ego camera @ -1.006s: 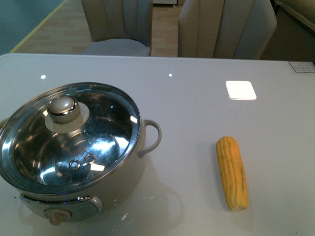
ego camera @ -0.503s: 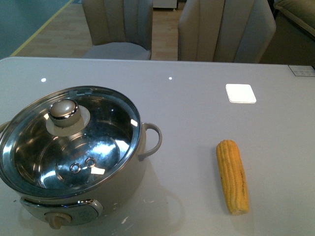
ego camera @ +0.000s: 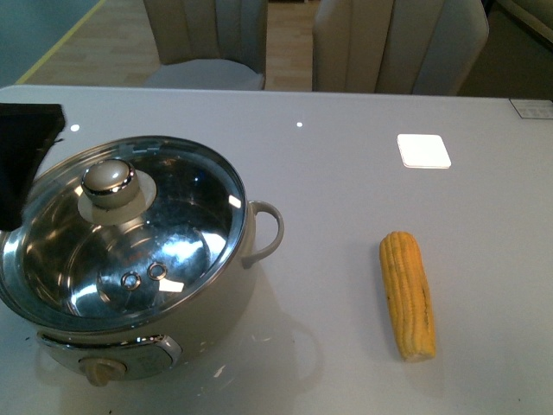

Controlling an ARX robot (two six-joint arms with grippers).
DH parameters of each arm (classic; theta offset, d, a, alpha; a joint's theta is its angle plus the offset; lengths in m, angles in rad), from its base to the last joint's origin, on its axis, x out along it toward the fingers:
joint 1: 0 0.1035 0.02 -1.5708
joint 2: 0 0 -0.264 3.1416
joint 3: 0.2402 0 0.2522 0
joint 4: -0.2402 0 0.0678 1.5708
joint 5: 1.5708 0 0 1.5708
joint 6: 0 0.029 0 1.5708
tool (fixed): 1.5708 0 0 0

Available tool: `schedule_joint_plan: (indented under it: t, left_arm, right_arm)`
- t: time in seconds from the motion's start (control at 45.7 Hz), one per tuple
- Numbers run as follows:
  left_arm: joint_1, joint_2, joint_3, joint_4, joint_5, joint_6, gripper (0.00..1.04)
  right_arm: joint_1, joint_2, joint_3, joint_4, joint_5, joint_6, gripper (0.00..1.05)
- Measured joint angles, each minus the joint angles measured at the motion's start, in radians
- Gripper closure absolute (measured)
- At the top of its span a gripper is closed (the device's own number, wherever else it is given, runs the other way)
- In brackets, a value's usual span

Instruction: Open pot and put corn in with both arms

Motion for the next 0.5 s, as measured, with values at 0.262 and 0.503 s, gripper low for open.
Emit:
schedule_joint_plan:
  t: [0.262, 0.503]
  left_arm:
    - [-0.051, 0.39, 0.107, 0.237, -0.051, 0.04, 0.07]
    - [-0.07, 0.599, 0.205, 0.308, -0.084, 0.039, 0.07]
  right_arm:
    - [0.0, 0.0, 0.0, 0.0, 0.0, 0.0, 0.09]
    - [0.0, 0.0, 0.0, 0.0, 0.0, 0.0, 0.09]
